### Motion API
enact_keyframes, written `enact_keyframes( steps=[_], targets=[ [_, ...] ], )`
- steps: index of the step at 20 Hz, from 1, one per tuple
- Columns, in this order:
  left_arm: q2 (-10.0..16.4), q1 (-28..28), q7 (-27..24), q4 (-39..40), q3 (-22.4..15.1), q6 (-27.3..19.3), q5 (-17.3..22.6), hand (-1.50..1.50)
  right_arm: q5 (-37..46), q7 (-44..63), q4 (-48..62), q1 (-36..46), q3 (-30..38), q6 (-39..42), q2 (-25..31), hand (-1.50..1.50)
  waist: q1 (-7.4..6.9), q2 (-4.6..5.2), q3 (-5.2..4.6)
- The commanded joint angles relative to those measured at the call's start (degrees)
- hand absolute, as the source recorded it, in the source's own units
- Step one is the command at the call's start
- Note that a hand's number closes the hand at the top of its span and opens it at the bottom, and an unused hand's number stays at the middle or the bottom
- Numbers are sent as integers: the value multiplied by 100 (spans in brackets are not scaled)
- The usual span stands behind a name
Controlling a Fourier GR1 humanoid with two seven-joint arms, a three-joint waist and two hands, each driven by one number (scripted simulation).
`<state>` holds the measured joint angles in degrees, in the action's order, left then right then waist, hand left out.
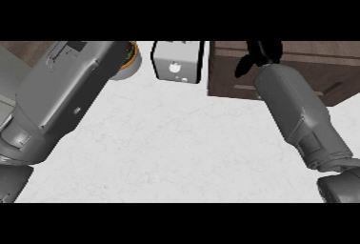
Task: Pick up the can, place it into the drawer and close the drawer
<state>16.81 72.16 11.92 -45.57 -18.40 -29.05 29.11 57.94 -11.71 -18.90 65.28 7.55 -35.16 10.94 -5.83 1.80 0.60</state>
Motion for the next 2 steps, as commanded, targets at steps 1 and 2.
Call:
enact_keyframes(
  steps=[1, 2],
  targets=[
    [203, -185, 197, -363, -44, 47, -22, -150, -511, -215, -136, 495, 481, -73, 36, -150, -120, -88, -45],
    [265, -284, 141, -497, 17, 37, 7, -150, -505, -288, -120, 482, 475, -116, -40, -150, -112, -97, -48]
  ],
)
